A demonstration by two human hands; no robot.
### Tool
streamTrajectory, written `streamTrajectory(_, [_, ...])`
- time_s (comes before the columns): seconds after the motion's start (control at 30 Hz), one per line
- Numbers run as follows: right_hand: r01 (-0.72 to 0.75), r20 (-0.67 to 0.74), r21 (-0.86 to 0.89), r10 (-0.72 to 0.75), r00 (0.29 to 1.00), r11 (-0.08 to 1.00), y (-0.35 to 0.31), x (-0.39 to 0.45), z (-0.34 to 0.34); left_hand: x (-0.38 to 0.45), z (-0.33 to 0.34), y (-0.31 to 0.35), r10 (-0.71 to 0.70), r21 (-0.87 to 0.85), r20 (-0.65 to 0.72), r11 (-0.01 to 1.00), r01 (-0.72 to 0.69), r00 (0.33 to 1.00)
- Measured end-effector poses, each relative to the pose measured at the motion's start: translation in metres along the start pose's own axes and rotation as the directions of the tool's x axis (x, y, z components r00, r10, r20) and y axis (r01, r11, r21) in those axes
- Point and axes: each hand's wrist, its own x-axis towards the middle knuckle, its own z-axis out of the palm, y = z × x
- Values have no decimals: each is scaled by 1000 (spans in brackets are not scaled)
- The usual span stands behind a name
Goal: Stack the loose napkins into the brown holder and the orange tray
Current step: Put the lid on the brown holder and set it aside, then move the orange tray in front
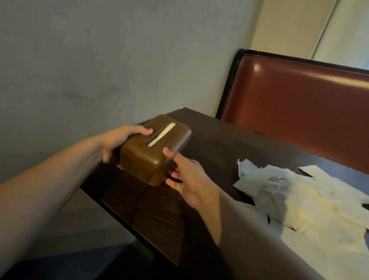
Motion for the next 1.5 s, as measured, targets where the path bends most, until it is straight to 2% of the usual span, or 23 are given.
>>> streamTrajectory(0.17, [-4,-46,-53,1,999,999,6,9,12,15,-16,-9,22,29,-7,999,-22,1000])
streamTrajectory(0.37, [14,-92,-186,-32,995,982,0,12,17,19,-21,-15,48,194,-78,980,-32,996])
streamTrajectory(0.43, [23,-103,-230,-48,994,973,-1,8,15,14,-14,-11,76,262,-138,964,-38,987])
streamTrajectory(0.47, [32,-114,-249,-62,992,968,-1,6,12,13,-9,-9,134,300,-209,952,-67,969])
streamTrajectory(0.5, [45,-132,-269,-83,988,962,-3,1,6,13,-2,-7,238,365,-299,923,-119,924])
streamTrajectory(0.57, [89,-158,-314,-145,977,945,-9,-9,-8,2,16,-3,469,449,-433,853,-268,769])
streamTrajectory(0.63, [148,-167,-364,-221,961,920,-17,-23,-24,-10,36,-1,621,465,-436,775,-428,651])
streamTrajectory(0.7, [191,-190,-423,-293,937,886,-25,-42,-41,-20,65,5,708,491,-392,701,-517,587])
streamTrajectory(0.8, [259,-274,-508,-439,856,822,-34,-87,-85,-38,139,19,777,385,-308,630,-675,549])
streamTrajectory(0.93, [298,-358,-556,-547,757,776,-36,-164,-157,-57,248,18,795,277,-214,607,-745,568])
streamTrajectory(0.97, [309,-380,-572,-579,721,760,-36,-180,-173,-61,273,18,787,235,-203,617,-751,583])
streamTrajectory(1.07, [337,-476,-609,-671,568,718,-37,-235,-240,-77,368,24,774,128,-41,631,-765,632])
streamTrajectory(1.1, [334,-501,-611,-678,539,717,-38,-248,-256,-82,392,27,763,98,3,643,-759,647])
streamTrajectory(1.17, [287,-553,-637,-684,476,715,-40,-275,-287,-94,439,32,732,46,68,677,-735,678])
streamTrajectory(1.33, [117,-629,-748,-755,188,653,-39,-350,-380,-121,546,36,637,-3,293,746,-666,713])
streamTrajectory(1.4, [24,-675,-734,-734,74,678,-33,-381,-413,-132,584,30,569,-12,379,792,-611,730])
streamTrajectory(1.5, [-150,-738,-656,-670,-82,740,-21,-416,-453,-145,624,21,492,37,406,833,-552,770])
